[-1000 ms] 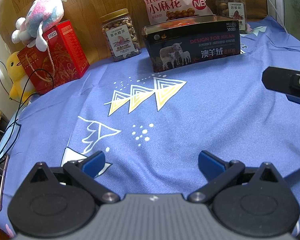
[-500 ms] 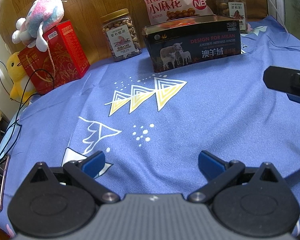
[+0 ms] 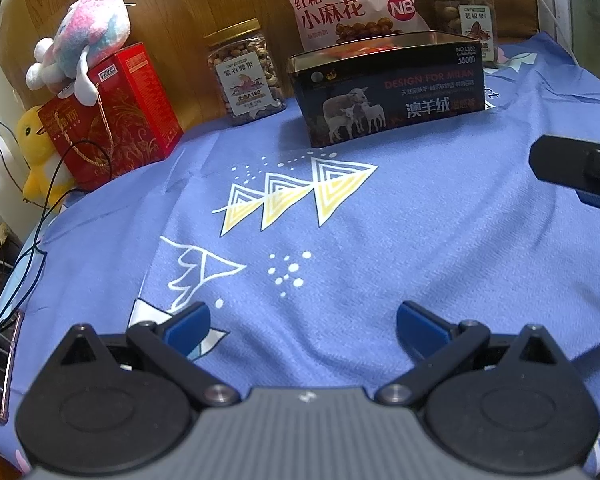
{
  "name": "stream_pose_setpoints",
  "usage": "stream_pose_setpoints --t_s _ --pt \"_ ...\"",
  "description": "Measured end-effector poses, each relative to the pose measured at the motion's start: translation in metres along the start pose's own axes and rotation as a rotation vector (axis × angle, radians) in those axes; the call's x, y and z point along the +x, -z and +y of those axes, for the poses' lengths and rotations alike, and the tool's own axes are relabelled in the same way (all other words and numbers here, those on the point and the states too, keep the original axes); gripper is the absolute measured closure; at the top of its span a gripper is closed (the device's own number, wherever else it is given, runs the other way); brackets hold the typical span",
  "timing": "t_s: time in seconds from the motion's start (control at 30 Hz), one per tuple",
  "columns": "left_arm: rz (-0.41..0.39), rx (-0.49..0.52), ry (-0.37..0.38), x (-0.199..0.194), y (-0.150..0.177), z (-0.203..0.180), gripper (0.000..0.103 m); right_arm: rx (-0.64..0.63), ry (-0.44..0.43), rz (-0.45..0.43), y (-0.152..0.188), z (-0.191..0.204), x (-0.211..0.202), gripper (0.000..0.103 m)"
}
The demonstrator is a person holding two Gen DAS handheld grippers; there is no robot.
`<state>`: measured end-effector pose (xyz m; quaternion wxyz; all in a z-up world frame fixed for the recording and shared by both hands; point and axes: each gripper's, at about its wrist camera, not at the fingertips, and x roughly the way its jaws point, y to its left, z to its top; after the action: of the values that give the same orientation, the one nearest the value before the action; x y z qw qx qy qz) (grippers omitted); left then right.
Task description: Organize snacks
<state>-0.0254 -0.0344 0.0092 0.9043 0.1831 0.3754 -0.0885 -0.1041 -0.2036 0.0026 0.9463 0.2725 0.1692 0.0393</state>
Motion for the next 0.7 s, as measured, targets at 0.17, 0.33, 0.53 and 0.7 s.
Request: stream_pose_setpoints --t_s 0.17,0.33,0.53,0.7 --pt "0.000 0.000 -0.002 -0.0003 -0.0001 -0.0007 0.000 -0.001 -0.001 0.000 -0.0002 0.0000 -0.0001 0.041" --pt "-0.001 0.000 -0.002 0.0001 0.0000 -0.0001 0.000 0.000 -0.001 0.001 -0.0004 -0.0005 -0.0001 0.041" --pt "-0.009 -0.008 -0.009 -0.0009 -0.0008 -0.0002 0.000 0.001 -0.001 0.001 -0.0005 -0.0010 0.0004 0.041" --pt "-0.024 -0.013 -0.017 -0.0035 -0.0005 0.0000 0.000 0.002 -0.001 0.001 -0.0003 -0.0011 0.0005 0.041"
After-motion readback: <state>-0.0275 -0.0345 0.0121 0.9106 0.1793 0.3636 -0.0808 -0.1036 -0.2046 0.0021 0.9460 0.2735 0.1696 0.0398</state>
